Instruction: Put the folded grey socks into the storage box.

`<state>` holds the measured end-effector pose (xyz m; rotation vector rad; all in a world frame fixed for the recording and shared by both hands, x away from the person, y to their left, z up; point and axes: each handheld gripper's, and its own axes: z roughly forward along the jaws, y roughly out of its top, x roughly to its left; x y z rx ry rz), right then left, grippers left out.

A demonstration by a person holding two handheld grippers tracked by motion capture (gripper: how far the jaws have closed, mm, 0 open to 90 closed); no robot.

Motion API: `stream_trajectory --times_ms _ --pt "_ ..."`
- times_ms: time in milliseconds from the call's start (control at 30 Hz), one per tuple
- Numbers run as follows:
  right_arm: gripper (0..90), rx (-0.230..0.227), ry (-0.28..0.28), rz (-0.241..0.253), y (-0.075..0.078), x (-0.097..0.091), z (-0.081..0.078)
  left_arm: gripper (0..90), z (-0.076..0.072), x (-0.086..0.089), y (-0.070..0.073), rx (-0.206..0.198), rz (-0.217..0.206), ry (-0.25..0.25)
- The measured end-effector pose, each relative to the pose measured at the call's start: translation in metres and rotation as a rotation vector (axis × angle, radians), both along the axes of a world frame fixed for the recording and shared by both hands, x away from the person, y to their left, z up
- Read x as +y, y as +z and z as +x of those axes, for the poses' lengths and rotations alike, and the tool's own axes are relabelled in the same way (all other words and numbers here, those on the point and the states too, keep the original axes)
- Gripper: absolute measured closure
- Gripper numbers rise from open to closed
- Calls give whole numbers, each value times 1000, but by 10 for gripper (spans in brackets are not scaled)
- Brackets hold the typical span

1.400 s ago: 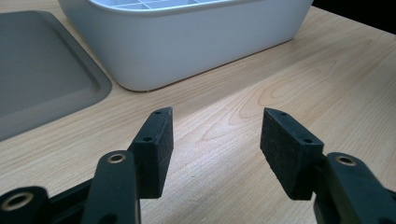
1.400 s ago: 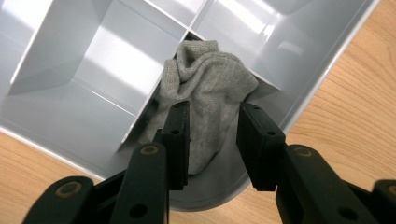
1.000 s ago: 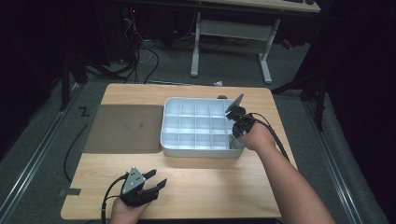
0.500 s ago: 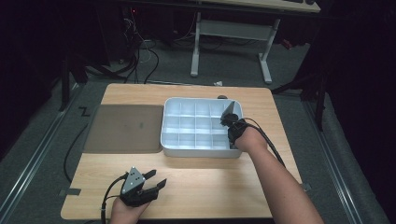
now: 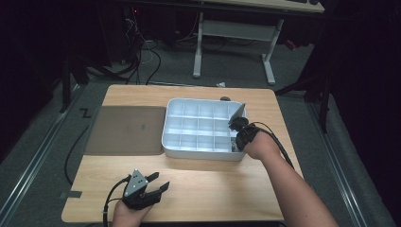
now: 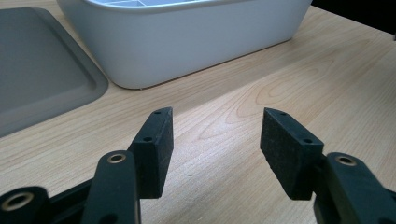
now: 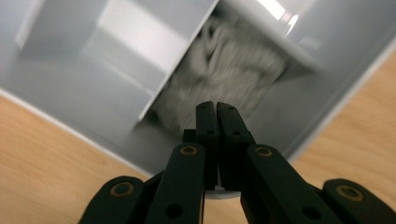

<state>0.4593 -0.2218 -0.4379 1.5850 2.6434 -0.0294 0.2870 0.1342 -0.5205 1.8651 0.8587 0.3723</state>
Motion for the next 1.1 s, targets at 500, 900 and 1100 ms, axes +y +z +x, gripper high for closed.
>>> stream_trajectory --times_ms 500,900,1100 --pt "836 -2 -6 21 -12 -6 -1 451 0 0 -1 5 4 5" --pt "755 -104 -40 67 14 -15 1 451 0 -1 -1 7 9 2" --pt "749 -123 -24 82 17 -16 -2 452 0 -1 -2 8 10 1"
